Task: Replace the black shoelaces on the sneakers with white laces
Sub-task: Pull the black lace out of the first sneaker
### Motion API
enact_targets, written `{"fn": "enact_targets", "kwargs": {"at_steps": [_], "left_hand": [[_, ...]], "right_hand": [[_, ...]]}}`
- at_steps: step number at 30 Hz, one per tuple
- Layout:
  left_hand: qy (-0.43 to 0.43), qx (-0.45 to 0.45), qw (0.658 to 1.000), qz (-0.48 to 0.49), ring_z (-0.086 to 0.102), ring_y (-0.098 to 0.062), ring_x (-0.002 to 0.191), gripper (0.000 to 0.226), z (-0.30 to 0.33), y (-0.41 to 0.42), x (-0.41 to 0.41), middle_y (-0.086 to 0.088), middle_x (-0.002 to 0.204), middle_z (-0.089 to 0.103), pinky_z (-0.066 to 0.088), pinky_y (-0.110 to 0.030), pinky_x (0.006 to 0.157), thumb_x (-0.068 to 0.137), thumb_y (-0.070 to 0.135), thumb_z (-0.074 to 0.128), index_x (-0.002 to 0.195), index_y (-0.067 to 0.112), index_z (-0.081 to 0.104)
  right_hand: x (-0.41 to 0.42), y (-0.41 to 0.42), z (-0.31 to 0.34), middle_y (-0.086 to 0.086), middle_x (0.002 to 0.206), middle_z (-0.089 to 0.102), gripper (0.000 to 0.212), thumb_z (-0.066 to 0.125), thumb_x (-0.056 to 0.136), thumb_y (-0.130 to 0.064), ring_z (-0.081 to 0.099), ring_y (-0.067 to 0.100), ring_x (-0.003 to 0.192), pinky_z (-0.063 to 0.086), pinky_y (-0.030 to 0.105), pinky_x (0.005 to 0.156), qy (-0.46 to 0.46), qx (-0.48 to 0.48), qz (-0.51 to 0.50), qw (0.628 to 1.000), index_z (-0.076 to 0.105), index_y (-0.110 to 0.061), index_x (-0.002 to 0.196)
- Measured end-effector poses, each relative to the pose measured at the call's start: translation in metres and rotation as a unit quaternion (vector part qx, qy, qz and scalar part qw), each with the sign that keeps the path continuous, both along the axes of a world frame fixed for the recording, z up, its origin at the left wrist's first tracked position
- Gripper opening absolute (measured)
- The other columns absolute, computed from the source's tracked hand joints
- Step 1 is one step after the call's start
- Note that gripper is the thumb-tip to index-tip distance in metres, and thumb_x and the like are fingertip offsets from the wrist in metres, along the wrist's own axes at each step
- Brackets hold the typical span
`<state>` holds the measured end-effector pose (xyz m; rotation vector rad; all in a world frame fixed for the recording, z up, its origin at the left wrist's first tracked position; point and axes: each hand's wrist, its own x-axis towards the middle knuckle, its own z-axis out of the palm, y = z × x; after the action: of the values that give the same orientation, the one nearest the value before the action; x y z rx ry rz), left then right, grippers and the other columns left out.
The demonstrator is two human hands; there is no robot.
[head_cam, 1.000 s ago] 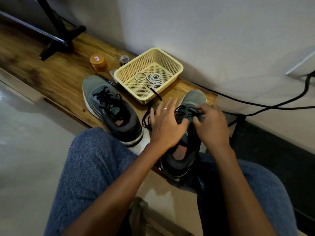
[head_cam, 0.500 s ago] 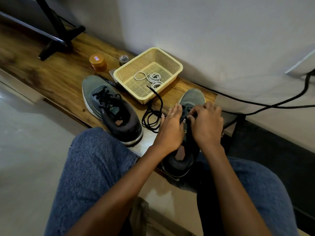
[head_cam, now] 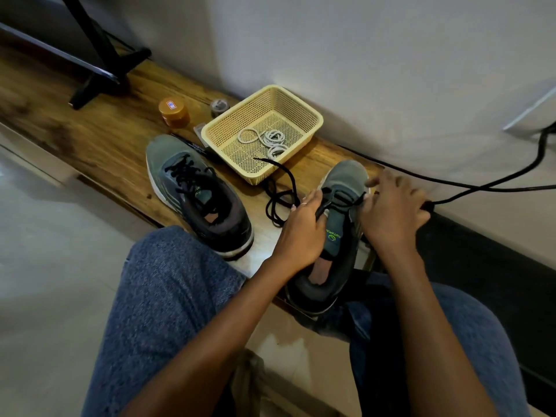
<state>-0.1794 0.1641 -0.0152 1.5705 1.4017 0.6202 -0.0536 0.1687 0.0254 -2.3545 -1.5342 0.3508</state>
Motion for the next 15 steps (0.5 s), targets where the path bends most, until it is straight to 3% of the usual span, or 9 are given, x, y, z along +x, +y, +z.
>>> {"fn": "enact_targets", "kwargs": {"at_steps": [5, 8, 15], "left_hand": [[0.003, 0.015, 1.000, -0.009, 0.022, -0.018, 0.145, 0.052, -0.002, 0.000, -0.002, -0.009, 0.156, 0.028, 0.019, -0.040, 0.120, 0.101, 0.010, 0.043, 0.149, 0.003, 0.027], [0.011, 0.013, 1.000, -0.010, 0.021, -0.017, 0.146, 0.052, -0.002, 0.000, -0.001, -0.008, 0.157, 0.025, 0.017, -0.033, 0.120, 0.101, 0.010, 0.042, 0.150, 0.004, 0.026], [-0.007, -0.005, 1.000, 0.004, 0.023, -0.016, 0.145, 0.050, 0.000, 0.001, 0.001, -0.007, 0.156, 0.029, 0.017, -0.020, 0.114, 0.101, 0.007, 0.041, 0.149, 0.005, 0.028]], "right_hand": [[-0.017, -0.003, -0.002, 0.003, 0.135, 0.043, 0.026, 0.055, 0.093, -0.031, 0.027, 0.029, 0.125, 0.025, 0.043, 0.093, -0.034, -0.030, 0.123, 0.991, 0.060, -0.026, 0.118], [-0.020, -0.005, -0.004, 0.003, 0.132, 0.045, 0.021, 0.058, 0.092, -0.032, 0.027, 0.029, 0.125, 0.025, 0.043, 0.092, -0.046, -0.043, 0.111, 0.992, 0.064, -0.024, 0.111], [-0.019, -0.004, -0.008, 0.003, 0.130, 0.046, 0.014, 0.058, 0.093, -0.026, 0.033, 0.028, 0.120, 0.024, 0.043, 0.090, -0.047, 0.033, 0.052, 0.997, 0.065, -0.021, 0.103]]}}
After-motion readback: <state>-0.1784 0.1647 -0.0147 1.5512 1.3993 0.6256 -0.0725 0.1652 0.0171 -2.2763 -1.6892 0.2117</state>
